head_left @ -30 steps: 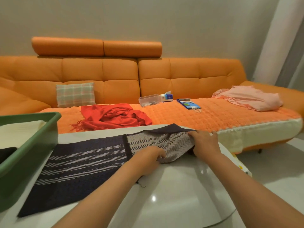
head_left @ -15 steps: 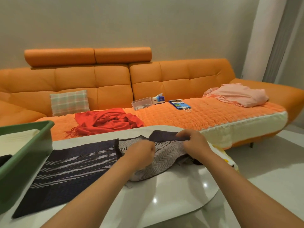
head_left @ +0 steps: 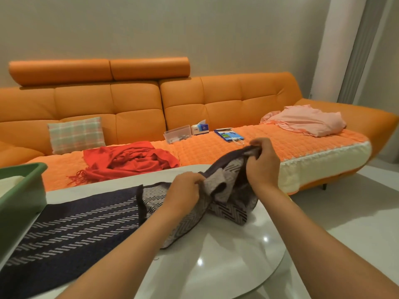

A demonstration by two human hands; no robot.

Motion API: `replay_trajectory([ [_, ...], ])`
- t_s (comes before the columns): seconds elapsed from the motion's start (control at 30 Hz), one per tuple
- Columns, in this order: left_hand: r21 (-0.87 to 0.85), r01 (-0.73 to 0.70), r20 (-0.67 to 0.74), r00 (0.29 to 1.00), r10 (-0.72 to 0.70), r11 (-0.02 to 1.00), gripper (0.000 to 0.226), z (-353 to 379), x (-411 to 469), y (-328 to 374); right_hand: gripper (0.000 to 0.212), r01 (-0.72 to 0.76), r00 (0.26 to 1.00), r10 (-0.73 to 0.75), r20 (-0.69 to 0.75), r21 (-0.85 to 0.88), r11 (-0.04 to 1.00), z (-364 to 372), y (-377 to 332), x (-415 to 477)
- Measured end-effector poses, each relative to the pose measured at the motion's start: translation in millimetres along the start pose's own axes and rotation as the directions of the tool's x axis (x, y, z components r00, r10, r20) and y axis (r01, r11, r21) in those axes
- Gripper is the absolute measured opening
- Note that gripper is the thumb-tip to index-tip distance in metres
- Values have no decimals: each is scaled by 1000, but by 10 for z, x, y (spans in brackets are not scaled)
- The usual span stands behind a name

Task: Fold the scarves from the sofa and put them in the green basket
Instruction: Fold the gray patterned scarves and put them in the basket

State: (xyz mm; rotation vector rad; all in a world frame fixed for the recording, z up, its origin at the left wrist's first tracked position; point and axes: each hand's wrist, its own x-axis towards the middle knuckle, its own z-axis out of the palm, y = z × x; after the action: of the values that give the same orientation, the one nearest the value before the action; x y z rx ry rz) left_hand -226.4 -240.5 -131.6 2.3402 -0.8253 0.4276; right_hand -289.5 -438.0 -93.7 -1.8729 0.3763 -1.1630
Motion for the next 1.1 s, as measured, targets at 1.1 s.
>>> replay_trajectory([
  [1.1,389,149,194,952,-239,909,36,-28,-156,-591,66,624,563,48,825,-463,630,501,75,-258],
])
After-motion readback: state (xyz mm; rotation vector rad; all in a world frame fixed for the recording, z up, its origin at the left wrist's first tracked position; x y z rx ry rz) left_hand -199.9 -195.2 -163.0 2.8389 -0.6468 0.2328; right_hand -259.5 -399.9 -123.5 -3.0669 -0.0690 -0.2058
